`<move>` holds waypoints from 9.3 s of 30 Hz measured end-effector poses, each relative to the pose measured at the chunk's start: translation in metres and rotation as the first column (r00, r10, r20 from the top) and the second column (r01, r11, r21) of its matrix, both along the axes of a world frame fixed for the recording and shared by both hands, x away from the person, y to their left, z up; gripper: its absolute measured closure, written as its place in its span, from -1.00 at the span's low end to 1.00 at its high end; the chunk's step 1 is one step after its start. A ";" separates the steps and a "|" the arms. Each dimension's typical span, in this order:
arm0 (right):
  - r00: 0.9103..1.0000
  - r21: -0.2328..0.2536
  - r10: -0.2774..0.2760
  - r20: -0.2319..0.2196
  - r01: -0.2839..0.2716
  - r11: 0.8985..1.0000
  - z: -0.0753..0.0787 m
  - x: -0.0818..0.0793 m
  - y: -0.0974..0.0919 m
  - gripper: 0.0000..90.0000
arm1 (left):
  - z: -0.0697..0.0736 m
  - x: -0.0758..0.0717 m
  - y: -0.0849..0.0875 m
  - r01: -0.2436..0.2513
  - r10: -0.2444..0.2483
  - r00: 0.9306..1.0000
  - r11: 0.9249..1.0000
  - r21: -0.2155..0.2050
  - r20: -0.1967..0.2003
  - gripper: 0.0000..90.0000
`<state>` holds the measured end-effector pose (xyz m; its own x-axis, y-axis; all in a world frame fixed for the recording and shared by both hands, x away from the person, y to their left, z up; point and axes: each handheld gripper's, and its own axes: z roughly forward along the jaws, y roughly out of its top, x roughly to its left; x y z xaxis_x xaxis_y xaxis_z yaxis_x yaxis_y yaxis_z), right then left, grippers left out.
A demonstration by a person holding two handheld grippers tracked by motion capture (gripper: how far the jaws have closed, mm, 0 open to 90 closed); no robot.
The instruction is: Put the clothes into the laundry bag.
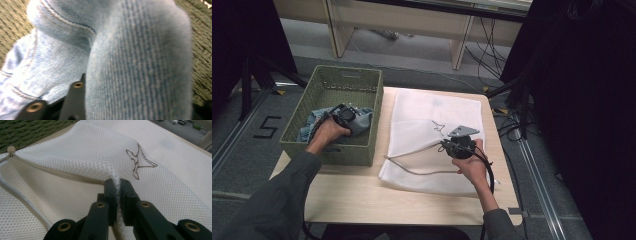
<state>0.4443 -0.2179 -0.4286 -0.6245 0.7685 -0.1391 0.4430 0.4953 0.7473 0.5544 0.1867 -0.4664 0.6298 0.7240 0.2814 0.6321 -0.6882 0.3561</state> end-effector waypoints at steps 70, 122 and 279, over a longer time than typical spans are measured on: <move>1.000 0.037 -0.003 0.025 0.002 0.999 0.003 0.003 -0.009 0.91 | 0.273 -0.189 -0.077 0.545 -0.413 0.836 0.552 -0.631 0.361 0.57; 0.999 0.044 0.029 0.032 -0.030 0.999 0.009 -0.004 -0.005 0.92 | 0.073 -0.105 -0.154 0.281 -0.287 0.954 0.759 -0.588 0.086 -0.34; 0.993 -0.070 0.016 -0.116 -0.025 0.997 -0.033 -0.002 0.062 0.72 | 0.050 -0.091 -0.156 0.441 -0.383 0.896 0.828 -0.345 0.226 0.76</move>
